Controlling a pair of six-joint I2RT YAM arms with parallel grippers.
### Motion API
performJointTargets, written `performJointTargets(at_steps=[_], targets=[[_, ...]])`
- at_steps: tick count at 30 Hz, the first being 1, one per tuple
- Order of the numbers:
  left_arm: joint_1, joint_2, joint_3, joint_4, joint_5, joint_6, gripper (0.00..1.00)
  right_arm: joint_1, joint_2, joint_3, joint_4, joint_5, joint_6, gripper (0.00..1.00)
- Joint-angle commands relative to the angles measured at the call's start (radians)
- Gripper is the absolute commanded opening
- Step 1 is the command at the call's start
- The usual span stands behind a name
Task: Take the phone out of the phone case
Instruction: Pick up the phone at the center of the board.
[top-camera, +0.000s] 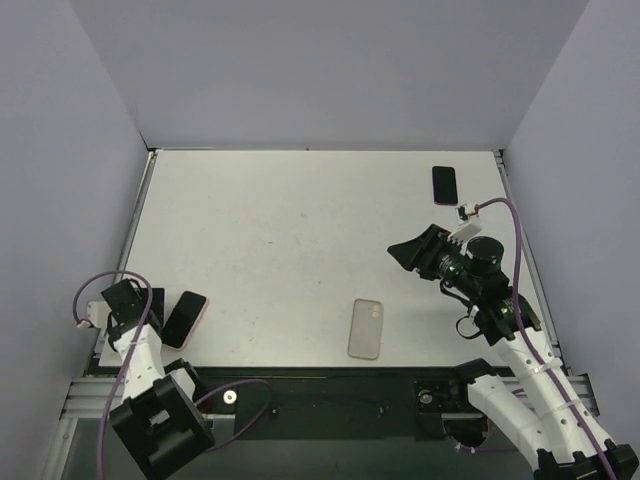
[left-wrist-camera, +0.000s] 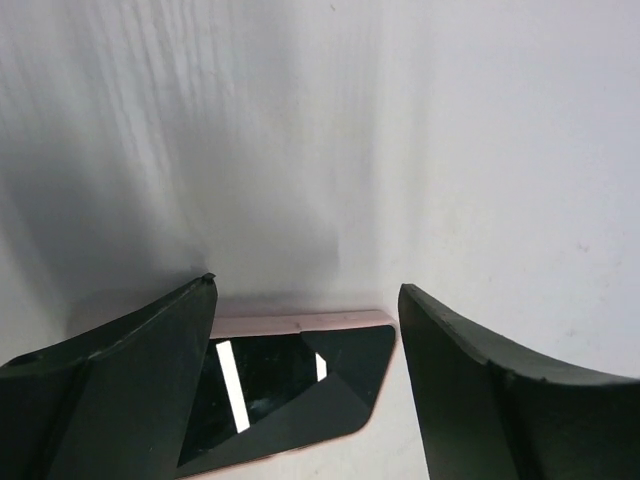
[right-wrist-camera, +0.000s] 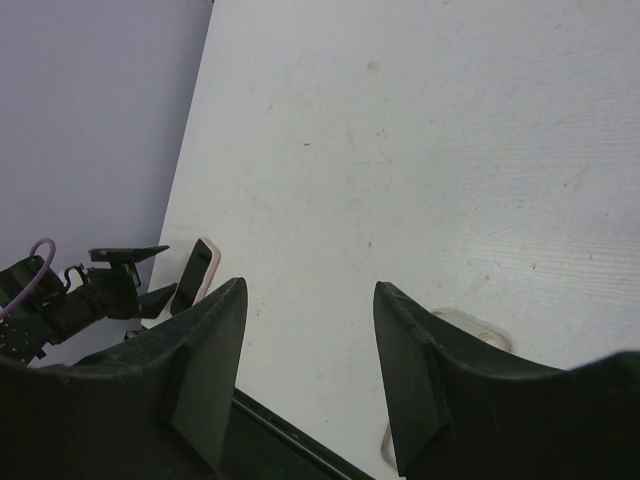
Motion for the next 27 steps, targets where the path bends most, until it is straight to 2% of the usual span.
performJointTargets(at_steps=[1, 12, 17, 22, 23, 25, 27], targets=[[-0.111, -0.04, -0.056, -0.189, 0.174, -0.071, 0.88, 0.008, 0.024, 0.017, 0.085, -0.024, 0.019, 0.49], [-0.447, -0.08, -0.021, -0.209, 0.088, -0.18, 0.91, 0.011, 0.027, -0.006, 0.108, -0.021, 0.039, 0.49], [-0.59, -0.054, 0.042, -0.223, -0.01, -0.157, 0.91, 0.011, 0.027, -0.019, 0.128, -0.021, 0.051, 0.49], [-0.702, 0.008, 0.086, -0.211, -0.015, -0.134, 0.91, 0.013, 0.023, -0.025, 0.127, -0.02, 0.053, 0.49], [-0.714, 0.008, 0.106, -0.227, -0.019, -0.109, 0.91, 0.014, 0.023, -0.026, 0.126, -0.018, 0.053, 0.49], [-0.748, -0.009, 0.126, -0.223, -0.045, -0.059, 0.79, 0.017, 0.027, -0.028, 0.134, -0.018, 0.053, 0.49], [-0.78, -0.052, 0.117, -0.182, -0.065, -0.036, 0.79, 0.017, 0.038, -0.029, 0.134, -0.021, 0.052, 0.49]])
